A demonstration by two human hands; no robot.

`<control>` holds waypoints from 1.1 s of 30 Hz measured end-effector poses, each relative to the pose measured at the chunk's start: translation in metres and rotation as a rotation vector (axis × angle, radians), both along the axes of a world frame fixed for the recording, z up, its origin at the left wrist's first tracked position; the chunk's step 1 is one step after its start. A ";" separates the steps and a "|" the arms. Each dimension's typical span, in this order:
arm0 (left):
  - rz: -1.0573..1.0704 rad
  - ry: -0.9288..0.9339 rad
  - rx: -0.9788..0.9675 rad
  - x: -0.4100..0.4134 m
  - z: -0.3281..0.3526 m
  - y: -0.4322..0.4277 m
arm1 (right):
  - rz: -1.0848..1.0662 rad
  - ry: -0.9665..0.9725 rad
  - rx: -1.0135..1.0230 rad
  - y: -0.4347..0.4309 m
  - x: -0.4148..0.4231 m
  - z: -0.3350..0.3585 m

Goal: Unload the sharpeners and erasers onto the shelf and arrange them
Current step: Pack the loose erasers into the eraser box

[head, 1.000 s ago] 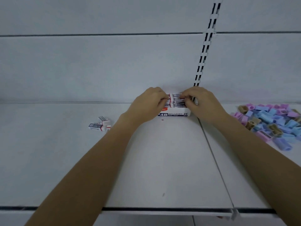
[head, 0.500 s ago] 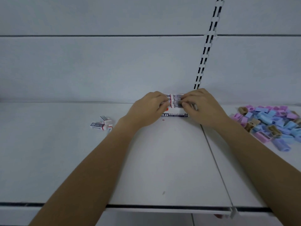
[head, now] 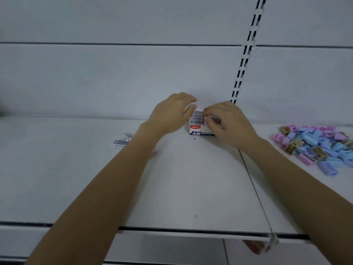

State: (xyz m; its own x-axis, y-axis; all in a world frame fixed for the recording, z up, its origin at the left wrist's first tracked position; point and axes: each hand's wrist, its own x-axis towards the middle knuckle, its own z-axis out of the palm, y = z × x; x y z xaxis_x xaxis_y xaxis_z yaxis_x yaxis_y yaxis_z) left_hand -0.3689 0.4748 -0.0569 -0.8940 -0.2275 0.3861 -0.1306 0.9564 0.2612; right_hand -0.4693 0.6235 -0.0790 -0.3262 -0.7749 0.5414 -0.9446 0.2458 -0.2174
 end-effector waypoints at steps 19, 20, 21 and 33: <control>0.082 -0.450 0.246 0.132 0.008 -0.091 | 0.454 -0.091 0.330 -0.064 0.090 0.000; 0.069 -0.431 0.264 0.131 0.006 -0.091 | 0.449 -0.092 0.313 -0.063 0.092 -0.001; 0.059 -0.410 0.276 0.131 0.004 -0.090 | 0.446 -0.093 0.292 -0.062 0.093 -0.002; -0.020 -0.385 0.400 0.111 0.005 -0.083 | 0.400 -0.127 0.215 -0.055 0.083 -0.009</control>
State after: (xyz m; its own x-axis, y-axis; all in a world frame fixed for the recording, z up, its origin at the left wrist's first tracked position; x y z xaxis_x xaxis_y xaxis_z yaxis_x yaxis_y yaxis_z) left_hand -0.2580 0.3917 -0.0521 -0.9591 -0.2708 -0.0823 -0.2712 0.7959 0.5412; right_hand -0.3859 0.5682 -0.0879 -0.0328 -0.9436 0.3296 -0.9435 -0.0796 -0.3217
